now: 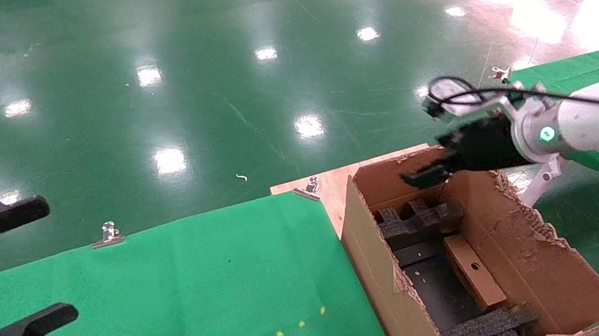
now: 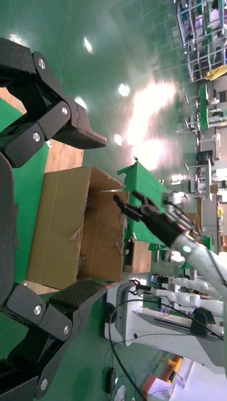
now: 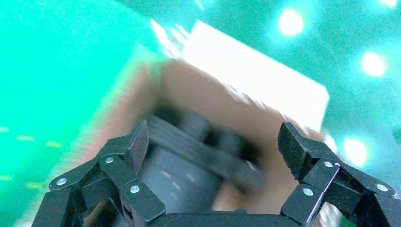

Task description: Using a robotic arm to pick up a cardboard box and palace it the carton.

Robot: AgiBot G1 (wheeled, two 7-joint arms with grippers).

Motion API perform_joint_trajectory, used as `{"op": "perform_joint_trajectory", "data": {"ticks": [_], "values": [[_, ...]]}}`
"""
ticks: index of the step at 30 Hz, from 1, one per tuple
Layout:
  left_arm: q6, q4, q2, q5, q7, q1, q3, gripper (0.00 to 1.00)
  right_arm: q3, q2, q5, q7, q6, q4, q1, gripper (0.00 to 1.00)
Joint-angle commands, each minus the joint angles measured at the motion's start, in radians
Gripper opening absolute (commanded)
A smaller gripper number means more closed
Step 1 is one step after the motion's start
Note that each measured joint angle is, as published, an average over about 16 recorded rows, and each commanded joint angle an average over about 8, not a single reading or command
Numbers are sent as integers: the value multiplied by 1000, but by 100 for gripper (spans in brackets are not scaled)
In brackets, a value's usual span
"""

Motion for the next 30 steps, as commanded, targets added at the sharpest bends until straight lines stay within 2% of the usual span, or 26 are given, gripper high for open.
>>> {"op": "perform_joint_trajectory", "data": {"ticks": [1,7,10,18,30], "values": [[0,0,0,0,0,0,0,100,29,34,69,-55,-9,71,26,100],[0,0,0,0,0,0,0,100,95,74,257,-197,-90,114,62,100],[0,0,0,0,0,0,0,100,108,82,286,-217,-109,123,71,100],[0,0,0,0,0,0,0,100,124,67,278,-216,-109,106,40,100],[0,0,0,0,0,0,0,100,336,30,378,-371,-216,93,-116,100]]}}
